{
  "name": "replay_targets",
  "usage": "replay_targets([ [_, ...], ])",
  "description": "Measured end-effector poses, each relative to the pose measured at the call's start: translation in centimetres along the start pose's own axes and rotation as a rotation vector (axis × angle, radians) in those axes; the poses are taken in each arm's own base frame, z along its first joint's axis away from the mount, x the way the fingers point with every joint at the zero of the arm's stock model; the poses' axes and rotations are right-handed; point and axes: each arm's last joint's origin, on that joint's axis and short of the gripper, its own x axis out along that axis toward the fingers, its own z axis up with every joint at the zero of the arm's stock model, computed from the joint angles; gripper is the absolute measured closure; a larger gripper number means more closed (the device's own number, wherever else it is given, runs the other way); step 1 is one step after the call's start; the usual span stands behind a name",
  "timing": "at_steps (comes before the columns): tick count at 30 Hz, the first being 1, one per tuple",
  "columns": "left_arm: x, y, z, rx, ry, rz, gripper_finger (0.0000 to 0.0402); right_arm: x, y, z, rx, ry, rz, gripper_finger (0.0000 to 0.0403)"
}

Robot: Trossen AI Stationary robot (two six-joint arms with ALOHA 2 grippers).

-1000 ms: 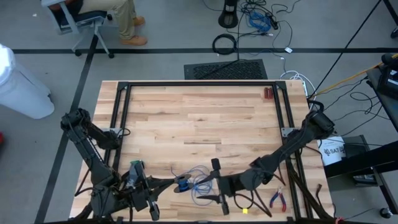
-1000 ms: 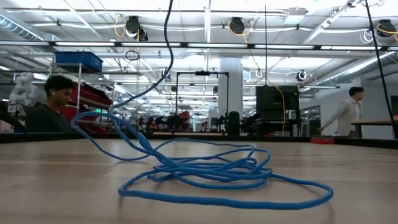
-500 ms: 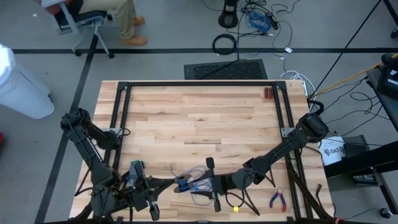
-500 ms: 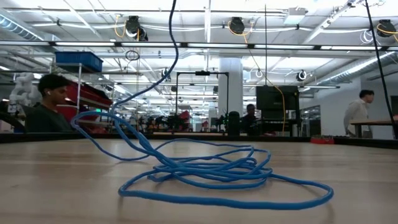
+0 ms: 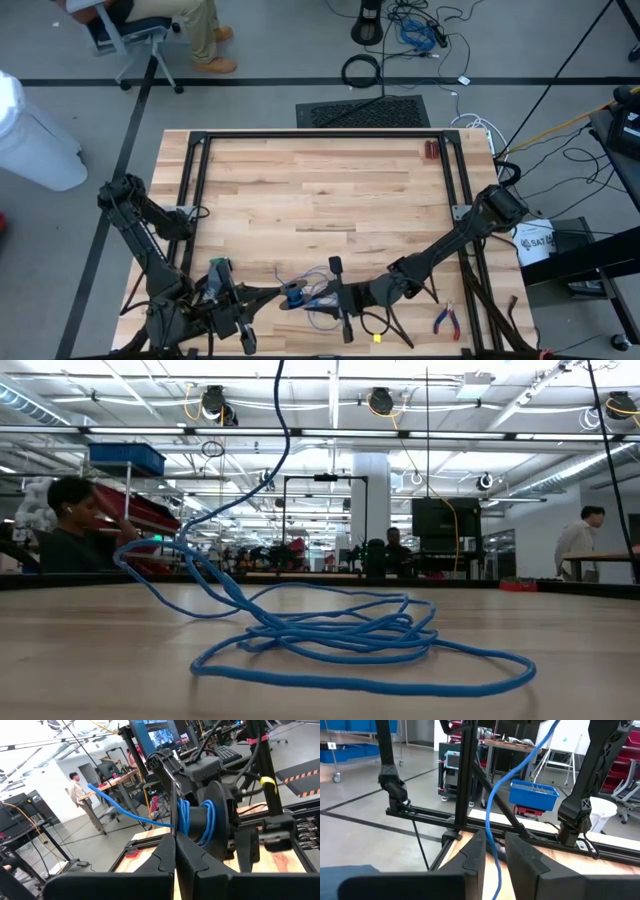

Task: Coil cords
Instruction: Uncoil the blue wire from the spool

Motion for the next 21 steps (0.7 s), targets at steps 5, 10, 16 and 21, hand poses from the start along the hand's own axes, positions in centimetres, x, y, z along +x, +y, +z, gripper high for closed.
replay_targets([
  [5,0.0,0.0,0.0,0.001,0.000,0.000,0.0400,0.2,-0.3,0.0,-0.003,-0.019,-0.011,0.0352],
  [10,0.0,0.0,0.0,0.003,0.000,0.000,0.0400,-0.1,0.1,0.5,-0.008,-0.040,-0.006,0.0397],
  [16,-0.1,0.0,0.0,0.005,-0.001,-0.003,0.0400,-1.7,1.6,0.6,-0.007,0.070,-0.041,0.0401],
  [21,-0.1,0.0,0.0,0.006,-0.001,-0.003,0.0400,-4.1,2.6,2.2,-0.042,0.122,-0.152,0.0401],
])
